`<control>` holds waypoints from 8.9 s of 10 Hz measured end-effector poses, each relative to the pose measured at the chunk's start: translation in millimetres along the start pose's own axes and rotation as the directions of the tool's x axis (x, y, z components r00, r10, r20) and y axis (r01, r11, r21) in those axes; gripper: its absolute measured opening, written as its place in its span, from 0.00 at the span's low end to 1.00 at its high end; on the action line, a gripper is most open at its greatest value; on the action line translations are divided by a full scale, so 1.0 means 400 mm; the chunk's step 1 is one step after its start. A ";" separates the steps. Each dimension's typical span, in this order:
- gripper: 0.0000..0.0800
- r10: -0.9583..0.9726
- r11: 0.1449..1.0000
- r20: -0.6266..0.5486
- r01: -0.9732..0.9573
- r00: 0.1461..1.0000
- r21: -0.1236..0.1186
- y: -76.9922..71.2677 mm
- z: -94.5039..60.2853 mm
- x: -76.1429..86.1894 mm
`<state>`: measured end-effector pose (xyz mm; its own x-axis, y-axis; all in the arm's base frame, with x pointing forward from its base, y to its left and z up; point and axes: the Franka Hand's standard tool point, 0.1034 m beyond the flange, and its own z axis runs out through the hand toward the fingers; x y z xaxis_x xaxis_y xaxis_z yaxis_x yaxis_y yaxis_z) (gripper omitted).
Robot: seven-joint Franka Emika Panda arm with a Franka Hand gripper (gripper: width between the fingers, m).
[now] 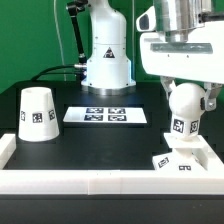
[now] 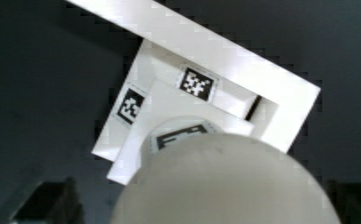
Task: Assemble lamp
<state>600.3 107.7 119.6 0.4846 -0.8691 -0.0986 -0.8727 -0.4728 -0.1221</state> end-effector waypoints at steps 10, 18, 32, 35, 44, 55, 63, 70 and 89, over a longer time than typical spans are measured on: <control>0.87 -0.781 0.624 -0.004 0.780 0.625 -0.033 -0.001 0.002 -0.007; 0.87 -0.968 -0.252 0.043 0.962 -0.248 -0.105 -0.014 0.002 0.010; 0.72 -0.959 -0.283 0.066 0.951 -0.276 -0.128 -0.017 0.008 0.016; 0.72 -0.997 0.078 0.013 0.986 0.081 -0.148 -0.016 0.006 0.025; 0.72 -0.684 0.727 -0.064 0.673 0.726 -0.139 0.002 0.006 0.037; 0.72 -0.089 0.989 -0.019 0.086 0.996 -0.120 0.000 0.015 0.017; 0.87 -0.738 0.672 -0.005 0.735 0.675 -0.090 -0.018 0.019 0.019; 0.87 -0.993 0.118 0.017 0.988 0.121 -0.094 -0.024 0.020 0.032; 0.72 -0.727 -0.683 0.157 0.728 -0.668 -0.066 -0.013 0.018 0.041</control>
Offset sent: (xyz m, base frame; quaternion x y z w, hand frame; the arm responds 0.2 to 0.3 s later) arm 0.0028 -0.0005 0.0024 -0.0303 0.0494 -0.3036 0.9510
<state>613.2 96.8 111.4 0.3205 0.9472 -0.0002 0.9445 -0.3196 0.0768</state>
